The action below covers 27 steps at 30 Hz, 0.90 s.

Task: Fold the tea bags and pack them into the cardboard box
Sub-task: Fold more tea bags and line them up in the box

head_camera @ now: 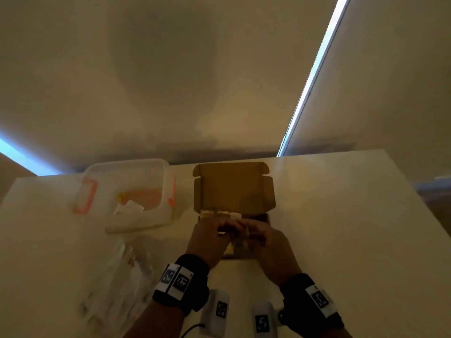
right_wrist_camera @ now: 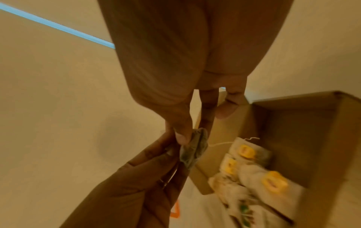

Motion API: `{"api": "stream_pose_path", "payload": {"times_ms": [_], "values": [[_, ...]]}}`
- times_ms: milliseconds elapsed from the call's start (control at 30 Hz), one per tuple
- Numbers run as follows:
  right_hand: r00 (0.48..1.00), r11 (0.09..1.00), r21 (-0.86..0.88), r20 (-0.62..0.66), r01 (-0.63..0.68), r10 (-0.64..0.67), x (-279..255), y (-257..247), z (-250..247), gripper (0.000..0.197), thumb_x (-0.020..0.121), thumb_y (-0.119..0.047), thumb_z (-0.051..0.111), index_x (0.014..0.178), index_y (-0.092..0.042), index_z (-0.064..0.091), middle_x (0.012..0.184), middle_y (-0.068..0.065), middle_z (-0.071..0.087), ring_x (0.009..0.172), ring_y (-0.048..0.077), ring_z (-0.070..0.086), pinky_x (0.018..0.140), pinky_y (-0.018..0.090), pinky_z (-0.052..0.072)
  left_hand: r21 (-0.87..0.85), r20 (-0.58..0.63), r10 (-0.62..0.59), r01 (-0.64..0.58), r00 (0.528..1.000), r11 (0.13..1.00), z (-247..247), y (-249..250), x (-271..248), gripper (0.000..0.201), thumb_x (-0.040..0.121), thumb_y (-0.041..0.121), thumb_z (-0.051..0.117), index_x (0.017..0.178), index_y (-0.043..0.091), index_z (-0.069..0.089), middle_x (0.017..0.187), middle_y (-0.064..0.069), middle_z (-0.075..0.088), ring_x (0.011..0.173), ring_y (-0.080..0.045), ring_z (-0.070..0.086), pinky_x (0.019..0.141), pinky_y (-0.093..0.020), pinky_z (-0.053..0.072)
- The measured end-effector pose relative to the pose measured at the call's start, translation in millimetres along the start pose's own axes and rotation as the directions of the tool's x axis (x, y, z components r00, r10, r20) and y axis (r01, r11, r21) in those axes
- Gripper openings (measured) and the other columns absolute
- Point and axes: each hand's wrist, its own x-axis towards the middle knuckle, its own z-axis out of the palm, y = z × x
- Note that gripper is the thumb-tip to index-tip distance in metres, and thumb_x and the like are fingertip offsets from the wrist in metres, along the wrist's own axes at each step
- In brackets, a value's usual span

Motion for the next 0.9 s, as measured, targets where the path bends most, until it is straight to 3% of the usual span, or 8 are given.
{"api": "stream_pose_path", "payload": {"times_ms": [167,300,367,433,500,633,800,900], "values": [[0.997,0.997,-0.064,-0.061,-0.045,0.041,19.6,20.0,16.1,0.038,0.09,-0.008,0.07,0.126,-0.019,0.066,0.121,-0.004,0.065,0.111,0.016,0.063,0.089,0.011,0.049,-0.03,0.046,-0.062,0.064,0.997,0.997,13.9,-13.0,18.9,0.017,0.093,0.001,0.066,0.098,0.012,0.077,0.102,0.012,0.063,0.082,0.013,0.054,0.075,0.0,0.043],[0.994,0.981,-0.167,-0.06,-0.102,0.093,44.7,34.3,27.7,0.031,0.093,-0.01,0.067,0.123,-0.015,0.068,0.111,-0.005,0.062,0.101,0.009,0.056,0.082,0.007,0.04,0.123,0.066,-0.127,0.118,0.99,0.985,28.4,-34.0,36.0,0.023,0.093,0.016,0.064,0.086,0.036,0.074,0.087,0.025,0.066,0.083,0.01,0.055,0.097,-0.034,0.049],[0.99,0.968,-0.216,-0.089,-0.128,0.111,55.1,49.4,35.8,0.03,0.095,-0.01,0.062,0.124,-0.016,0.067,0.119,-0.002,0.066,0.107,0.014,0.06,0.085,0.012,0.039,0.103,0.087,-0.15,0.141,0.985,0.985,34.4,-47.2,39.2,0.028,0.093,0.013,0.06,0.106,0.029,0.079,0.108,0.014,0.073,0.103,-0.005,0.065,0.101,-0.04,0.051],[0.984,0.956,-0.242,-0.103,-0.165,0.143,61.1,63.0,43.3,0.029,0.096,-0.015,0.06,0.123,-0.019,0.067,0.121,0.002,0.068,0.11,0.021,0.063,0.089,0.021,0.043,0.104,0.099,-0.12,0.109,0.988,0.989,30.7,-41.2,37.7,0.034,0.095,0.005,0.057,0.119,0.021,0.076,0.128,0.003,0.07,0.12,-0.016,0.061,0.108,-0.03,0.045],[0.979,0.945,-0.263,-0.107,-0.194,0.171,64.1,69.4,47.9,0.027,0.096,-0.018,0.059,0.121,-0.021,0.068,0.119,0.002,0.068,0.106,0.022,0.064,0.089,0.027,0.048,0.104,0.054,-0.118,0.112,0.992,0.988,26.8,-38.5,34.4,0.032,0.097,0.002,0.056,0.118,0.016,0.075,0.137,0.003,0.062,0.127,-0.015,0.054,0.105,-0.016,0.035],[0.978,0.94,-0.28,-0.124,-0.196,0.167,65.5,73.8,50.7,0.035,0.092,-0.013,0.062,0.125,-0.024,0.067,0.127,0.002,0.066,0.113,0.023,0.062,0.1,0.038,0.052,0.094,-0.109,-0.088,0.098,0.99,0.991,24.5,-44.4,26.9,0.025,0.095,0.0,0.058,0.104,0.013,0.077,0.13,0.002,0.061,0.118,-0.014,0.057,0.09,-0.004,0.038],[0.979,0.937,-0.287,-0.106,-0.198,0.174,61.3,68.7,43.4,0.041,0.089,-0.014,0.072,0.129,-0.02,0.066,0.132,0.002,0.062,0.119,0.022,0.058,0.097,0.021,0.04,0.054,-0.168,-0.069,0.079,0.983,0.995,19.3,-45.0,13.3,0.02,0.094,0.004,0.063,0.097,0.018,0.077,0.113,0.005,0.065,0.085,0.005,0.053,0.074,0.001,0.038],[0.982,0.939,-0.301,-0.138,-0.164,0.127,51.5,62.3,35.3,0.042,0.086,-0.012,0.074,0.127,-0.019,0.067,0.129,0.004,0.062,0.116,0.022,0.059,0.094,0.017,0.037,0.021,-0.191,-0.05,0.055,0.98,0.998,12.7,-43.5,3.1,0.024,0.09,-0.001,0.066,0.094,0.02,0.077,0.107,0.008,0.067,0.085,0.014,0.052,0.073,0.0,0.037]]}}
